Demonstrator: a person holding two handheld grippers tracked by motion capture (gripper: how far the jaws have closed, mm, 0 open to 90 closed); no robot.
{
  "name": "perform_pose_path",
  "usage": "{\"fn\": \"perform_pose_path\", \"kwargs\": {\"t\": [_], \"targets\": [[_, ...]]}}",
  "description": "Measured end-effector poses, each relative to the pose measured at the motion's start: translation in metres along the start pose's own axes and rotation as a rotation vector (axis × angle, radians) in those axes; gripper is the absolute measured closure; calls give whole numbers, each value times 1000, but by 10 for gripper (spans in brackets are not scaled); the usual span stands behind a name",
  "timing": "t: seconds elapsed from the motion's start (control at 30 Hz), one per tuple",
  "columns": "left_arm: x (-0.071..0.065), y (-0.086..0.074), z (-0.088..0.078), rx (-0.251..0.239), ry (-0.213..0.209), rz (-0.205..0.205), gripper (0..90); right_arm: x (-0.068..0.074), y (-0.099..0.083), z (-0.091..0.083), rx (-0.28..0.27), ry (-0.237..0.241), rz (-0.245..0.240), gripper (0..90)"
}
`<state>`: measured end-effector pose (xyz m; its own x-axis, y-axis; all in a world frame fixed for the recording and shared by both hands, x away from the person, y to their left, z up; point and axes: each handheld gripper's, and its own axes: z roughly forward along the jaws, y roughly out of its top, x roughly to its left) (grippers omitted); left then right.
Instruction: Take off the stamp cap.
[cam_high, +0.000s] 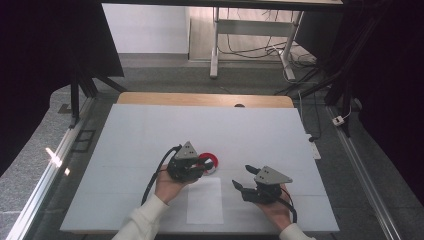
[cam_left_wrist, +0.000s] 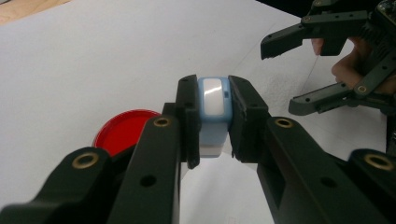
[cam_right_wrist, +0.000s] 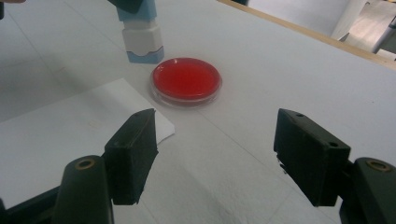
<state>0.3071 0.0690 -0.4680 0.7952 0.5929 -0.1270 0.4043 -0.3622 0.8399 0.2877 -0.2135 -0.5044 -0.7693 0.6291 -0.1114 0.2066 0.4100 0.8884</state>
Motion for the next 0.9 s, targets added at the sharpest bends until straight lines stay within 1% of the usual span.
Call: {"fn": "perform_pose_path", "kwargs": {"t": [0.23,0.33,0.5,0.6,0.9], "targets": [[0,0,1,-2,-8,-8,745,6,2,9,9,20,-9,298],[0,0,1,-2,-10,-7,745,8,3,13,9,29,-6,298],[-1,0,1,-3,-12,-6,745,12,3,19,20,38,-17,299],[-1,0,1,-4,-13,-6,745,13,3,20,20,42,-13,301],[0,0,1,-6,-12,-6,745,23,9,35,26,58,-33,305]]}}
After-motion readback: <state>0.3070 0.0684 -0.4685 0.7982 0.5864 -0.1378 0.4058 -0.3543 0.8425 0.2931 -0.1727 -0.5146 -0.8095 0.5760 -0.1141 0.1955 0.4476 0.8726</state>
